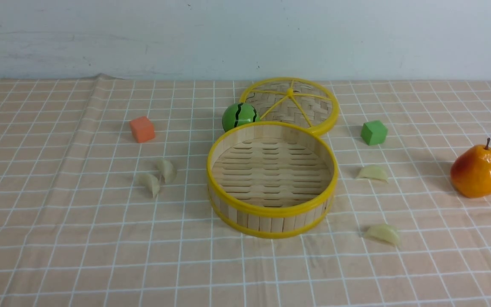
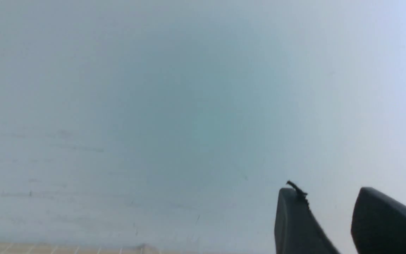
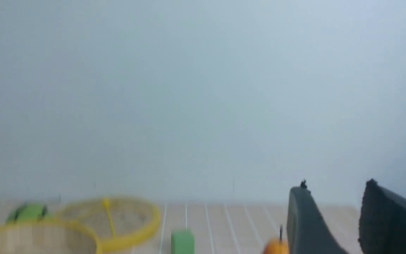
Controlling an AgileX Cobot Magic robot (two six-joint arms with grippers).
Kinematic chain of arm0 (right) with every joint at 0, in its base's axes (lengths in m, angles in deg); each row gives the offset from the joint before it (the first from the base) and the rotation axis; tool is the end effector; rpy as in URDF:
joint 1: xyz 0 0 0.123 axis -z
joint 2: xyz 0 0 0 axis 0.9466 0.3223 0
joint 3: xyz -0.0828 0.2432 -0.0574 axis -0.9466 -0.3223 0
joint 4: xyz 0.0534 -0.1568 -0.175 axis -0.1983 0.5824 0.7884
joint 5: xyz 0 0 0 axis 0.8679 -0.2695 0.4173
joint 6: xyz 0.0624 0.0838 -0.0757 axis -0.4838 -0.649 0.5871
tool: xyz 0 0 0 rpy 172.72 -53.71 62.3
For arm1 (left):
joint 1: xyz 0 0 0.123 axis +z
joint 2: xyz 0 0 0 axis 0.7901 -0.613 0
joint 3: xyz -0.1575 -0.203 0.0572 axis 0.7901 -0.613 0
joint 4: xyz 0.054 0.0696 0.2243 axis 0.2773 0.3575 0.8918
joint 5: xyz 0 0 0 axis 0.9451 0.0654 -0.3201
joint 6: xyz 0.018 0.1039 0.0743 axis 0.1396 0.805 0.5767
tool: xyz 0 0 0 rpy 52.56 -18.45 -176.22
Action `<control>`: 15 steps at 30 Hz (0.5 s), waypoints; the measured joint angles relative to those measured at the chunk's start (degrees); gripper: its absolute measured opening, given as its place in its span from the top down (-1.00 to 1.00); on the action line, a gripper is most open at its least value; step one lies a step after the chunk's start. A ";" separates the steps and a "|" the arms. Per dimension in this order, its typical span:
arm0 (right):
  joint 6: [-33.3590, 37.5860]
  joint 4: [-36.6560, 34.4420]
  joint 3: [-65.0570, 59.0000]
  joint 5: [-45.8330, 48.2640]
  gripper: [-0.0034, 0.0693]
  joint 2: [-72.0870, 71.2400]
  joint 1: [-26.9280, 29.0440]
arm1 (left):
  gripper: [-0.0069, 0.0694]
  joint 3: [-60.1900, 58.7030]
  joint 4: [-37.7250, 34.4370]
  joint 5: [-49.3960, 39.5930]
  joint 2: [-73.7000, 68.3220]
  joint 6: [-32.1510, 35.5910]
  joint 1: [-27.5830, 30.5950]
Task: Put the dumplings into the steamer on the table with the brown tablecloth.
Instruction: 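Reach for and grasp a dumpling on the table with the left gripper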
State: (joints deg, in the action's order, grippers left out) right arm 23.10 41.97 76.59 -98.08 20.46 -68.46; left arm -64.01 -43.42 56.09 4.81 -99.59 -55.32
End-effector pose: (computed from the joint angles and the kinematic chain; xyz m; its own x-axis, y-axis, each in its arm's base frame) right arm 0.0959 -0.0051 0.2485 0.3861 0.0396 -0.9216 0.0293 0.9981 0.0551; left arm 0.0915 -0.0065 0.2565 0.4422 -0.1701 -0.8806 0.1302 0.9836 -0.1246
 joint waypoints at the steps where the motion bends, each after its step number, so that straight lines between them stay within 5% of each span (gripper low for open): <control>1: -3.17 0.00 0.00 -5.93 0.25 0.00 0.00 | 0.19 0.00 0.00 3.51 0.00 -3.76 0.00; 8: -23.74 3.93 0.00 -10.39 0.25 0.00 0.00 | 0.19 0.00 1.82 13.18 0.00 -40.01 0.00; 15: -27.49 5.60 7.35 -5.86 0.25 2.82 0.00 | 0.19 15.16 17.02 -1.61 -7.03 -49.84 0.00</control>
State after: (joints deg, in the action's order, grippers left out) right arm -4.39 47.57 83.94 -103.94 23.28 -68.46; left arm -48.86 -26.41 54.48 -2.22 -149.42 -55.32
